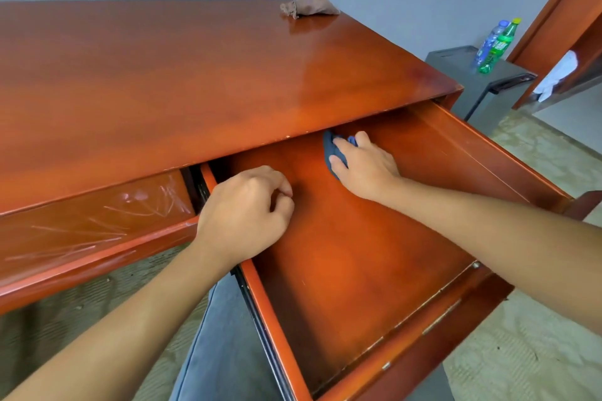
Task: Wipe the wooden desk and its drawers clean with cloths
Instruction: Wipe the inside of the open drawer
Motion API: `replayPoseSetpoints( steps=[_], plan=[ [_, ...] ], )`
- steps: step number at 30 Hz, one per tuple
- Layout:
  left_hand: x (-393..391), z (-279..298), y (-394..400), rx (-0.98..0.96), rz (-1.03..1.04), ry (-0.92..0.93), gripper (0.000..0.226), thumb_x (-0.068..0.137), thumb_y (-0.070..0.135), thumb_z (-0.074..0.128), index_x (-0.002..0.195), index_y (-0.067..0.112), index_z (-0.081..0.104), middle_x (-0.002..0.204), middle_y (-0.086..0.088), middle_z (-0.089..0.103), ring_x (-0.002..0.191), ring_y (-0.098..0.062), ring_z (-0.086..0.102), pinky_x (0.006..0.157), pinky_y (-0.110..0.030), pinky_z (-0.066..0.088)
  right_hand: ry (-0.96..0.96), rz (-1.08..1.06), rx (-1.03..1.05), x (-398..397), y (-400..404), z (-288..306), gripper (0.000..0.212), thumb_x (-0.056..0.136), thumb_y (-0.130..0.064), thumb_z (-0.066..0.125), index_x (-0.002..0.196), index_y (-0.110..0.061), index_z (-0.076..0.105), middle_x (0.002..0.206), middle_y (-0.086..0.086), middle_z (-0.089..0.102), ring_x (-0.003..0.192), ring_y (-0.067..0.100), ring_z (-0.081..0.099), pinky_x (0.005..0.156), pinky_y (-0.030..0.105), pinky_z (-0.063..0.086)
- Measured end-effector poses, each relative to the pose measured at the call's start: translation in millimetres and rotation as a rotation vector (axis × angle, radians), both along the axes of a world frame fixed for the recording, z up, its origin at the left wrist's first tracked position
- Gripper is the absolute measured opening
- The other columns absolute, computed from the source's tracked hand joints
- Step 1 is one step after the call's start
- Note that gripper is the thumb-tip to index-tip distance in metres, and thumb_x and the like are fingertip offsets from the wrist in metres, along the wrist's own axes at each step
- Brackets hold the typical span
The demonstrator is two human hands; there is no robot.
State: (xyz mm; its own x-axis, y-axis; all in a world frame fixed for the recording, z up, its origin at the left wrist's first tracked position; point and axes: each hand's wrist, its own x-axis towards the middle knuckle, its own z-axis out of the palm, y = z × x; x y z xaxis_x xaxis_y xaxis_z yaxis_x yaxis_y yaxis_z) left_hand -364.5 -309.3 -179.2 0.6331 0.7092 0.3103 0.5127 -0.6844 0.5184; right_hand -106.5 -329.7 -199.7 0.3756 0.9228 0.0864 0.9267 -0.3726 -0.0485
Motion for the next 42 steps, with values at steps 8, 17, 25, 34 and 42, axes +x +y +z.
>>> replayPoseSetpoints(
  steps=[8,17,25,34,42],
  plan=[
    [-0.3,-1.9,0.7,-0.024,0.123,-0.205,0.013,0.085,0.019,0.050,0.079,0.020,0.061,0.081,0.008,0.062,0.073,-0.011,0.052,0.068,-0.035,0.043,0.206,0.408,-0.004,-104.5,15.3,5.6,0.023,0.095,-0.038,0.054,0.118,-0.032,0.053,0.127,0.006,0.052,0.118,0.033,0.053,0.097,0.044,0.048],
    [-0.8,-2.0,-0.7,-0.003,0.103,-0.162,0.019,0.088,0.009,0.055,0.077,0.024,0.054,0.075,0.010,0.056,0.071,-0.005,0.053,0.060,-0.031,0.036,0.062,0.620,-0.072,-2.7,-94.5,4.6,0.041,0.097,-0.051,0.051,0.136,-0.039,0.048,0.108,-0.011,0.043,0.097,0.018,0.059,0.077,0.035,0.048],
    [-4.5,-1.1,-1.5,-0.115,0.157,-0.417,0.028,0.092,-0.003,0.048,0.105,0.021,0.048,0.092,0.005,0.059,0.078,-0.017,0.056,0.073,-0.044,0.048,-0.024,0.068,0.012,-16.3,-15.7,1.1,0.041,0.101,-0.050,0.043,0.135,-0.026,0.046,0.125,0.008,0.047,0.112,0.036,0.058,0.089,0.045,0.047],
    [-35.4,9.4,7.5,0.402,0.257,-0.211,0.030,0.083,0.004,0.051,0.111,-0.002,0.059,0.111,-0.017,0.059,0.100,-0.038,0.053,0.082,-0.046,0.042,0.482,0.575,-0.009,-124.1,-63.6,10.2,0.028,0.094,-0.044,0.062,0.119,-0.034,0.055,0.110,-0.012,0.053,0.099,0.016,0.059,0.089,0.042,0.051],
    [-65.7,58.8,76.2,0.300,0.366,0.171,0.035,0.090,0.029,0.034,0.083,0.019,0.066,0.094,-0.002,0.068,0.093,-0.037,0.063,0.066,-0.039,0.051,0.379,0.421,0.391,-116.2,-16.0,54.9,0.064,0.093,-0.047,0.062,0.150,-0.030,0.037,0.136,-0.004,0.026,0.118,0.026,0.053,0.098,0.042,0.050]
  ],
)
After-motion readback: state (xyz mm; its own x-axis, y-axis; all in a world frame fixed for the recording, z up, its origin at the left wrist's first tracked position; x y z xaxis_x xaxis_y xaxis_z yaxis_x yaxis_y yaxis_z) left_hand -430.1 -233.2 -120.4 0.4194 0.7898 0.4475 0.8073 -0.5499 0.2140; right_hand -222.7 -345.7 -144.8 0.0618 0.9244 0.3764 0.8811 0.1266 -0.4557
